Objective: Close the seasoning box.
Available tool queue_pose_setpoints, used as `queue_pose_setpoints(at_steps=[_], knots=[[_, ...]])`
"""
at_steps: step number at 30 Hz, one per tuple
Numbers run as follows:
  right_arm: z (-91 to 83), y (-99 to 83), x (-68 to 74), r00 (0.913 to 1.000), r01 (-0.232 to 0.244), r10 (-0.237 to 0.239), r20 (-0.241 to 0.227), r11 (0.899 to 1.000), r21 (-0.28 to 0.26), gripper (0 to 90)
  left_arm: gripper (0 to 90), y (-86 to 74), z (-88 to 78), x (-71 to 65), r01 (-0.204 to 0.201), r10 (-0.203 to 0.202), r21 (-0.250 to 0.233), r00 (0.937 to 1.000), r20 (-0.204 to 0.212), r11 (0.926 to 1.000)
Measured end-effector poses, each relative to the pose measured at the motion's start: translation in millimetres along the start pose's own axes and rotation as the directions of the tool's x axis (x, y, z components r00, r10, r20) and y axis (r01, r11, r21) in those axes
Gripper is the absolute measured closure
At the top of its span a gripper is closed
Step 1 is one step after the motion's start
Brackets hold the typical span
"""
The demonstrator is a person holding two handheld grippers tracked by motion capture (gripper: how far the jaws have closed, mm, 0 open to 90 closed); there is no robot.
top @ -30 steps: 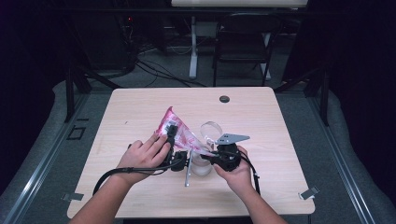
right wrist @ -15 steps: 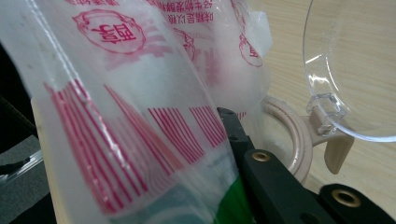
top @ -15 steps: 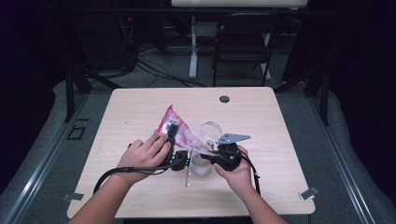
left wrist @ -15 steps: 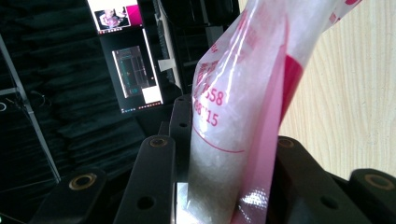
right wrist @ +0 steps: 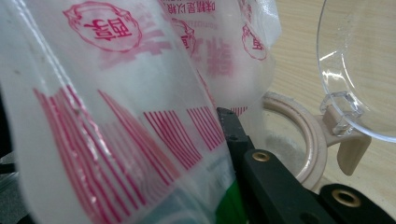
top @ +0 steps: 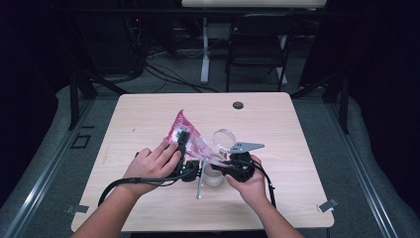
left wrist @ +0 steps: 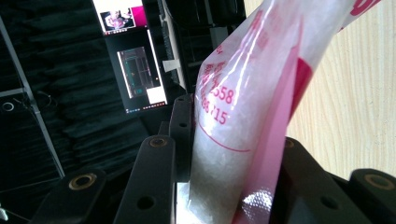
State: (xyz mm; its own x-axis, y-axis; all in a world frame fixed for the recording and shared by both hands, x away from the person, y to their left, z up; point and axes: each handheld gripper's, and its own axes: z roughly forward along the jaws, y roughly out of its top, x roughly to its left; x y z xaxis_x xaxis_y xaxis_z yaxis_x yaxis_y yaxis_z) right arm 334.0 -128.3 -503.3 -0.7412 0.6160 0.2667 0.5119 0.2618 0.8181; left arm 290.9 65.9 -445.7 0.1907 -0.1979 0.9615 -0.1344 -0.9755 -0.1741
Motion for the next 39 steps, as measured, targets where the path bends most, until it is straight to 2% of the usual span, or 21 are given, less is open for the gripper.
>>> queue_pose_setpoints(at_steps=[3, 7, 13, 21, 25, 26, 29, 39], knots=[[0.4, -0.2, -0.1, 1.0, -0.005, 0.005, -0.004, 1.0, -0.004, 90.0, 72.9, 0.5, -0.7, 0.7, -0.006, 0.006, -0.003, 0.9998, -0.02, 1.0], [0.3, -0.3, -0.5, 1.0, -0.007, 0.007, -0.005, 1.0, -0.004, 90.0, 72.9, 1.2, -1.2, 0.8, -0.007, 0.007, -0.003, 0.9999, -0.013, 1.0], [0.0, -0.7, -1.9, 0.9999, -0.011, 0.011, -0.01, 1.0, -0.002, 90.0, 72.9, 2.5, -3.7, 1.1, -0.016, 0.016, -0.004, 0.9996, -0.024, 0.9999], [0.2, -0.9, -3.1, 0.9995, -0.026, 0.025, -0.017, 1.0, -0.002, 90.0, 72.9, 3.7, -4.0, 0.8, -0.005, 0.005, -0.006, 0.9996, -0.027, 1.0], [0.3, -1.3, -5.2, 0.999, -0.037, 0.037, -0.026, 0.999, 0.001, 90.0, 72.8, 4.9, -3.7, 0.6, 0.003, -0.003, -0.004, 0.9999, -0.014, 1.0], [0.3, -1.3, -5.4, 0.999, -0.037, 0.037, -0.026, 0.999, 0.001, 90.0, 72.8, 5.2, -3.9, 1.4, -0.004, 0.003, -0.007, 0.9997, -0.025, 1.0], [0.4, -1.2, -5.4, 0.9987, -0.04, 0.04, -0.032, 0.999, -0.001, 90.0, 72.8, 5.3, -3.9, 2.8, -0.004, 0.004, -0.01, 0.9998, -0.017, 0.9999], [0.8, -0.9, -4.3, 0.9985, -0.037, 0.036, -0.04, 0.999, -0.005, 90.0, 72.4, 5.7, -5.6, 5.3, -0.014, 0.013, -0.015, 0.9995, -0.03, 0.9998]])
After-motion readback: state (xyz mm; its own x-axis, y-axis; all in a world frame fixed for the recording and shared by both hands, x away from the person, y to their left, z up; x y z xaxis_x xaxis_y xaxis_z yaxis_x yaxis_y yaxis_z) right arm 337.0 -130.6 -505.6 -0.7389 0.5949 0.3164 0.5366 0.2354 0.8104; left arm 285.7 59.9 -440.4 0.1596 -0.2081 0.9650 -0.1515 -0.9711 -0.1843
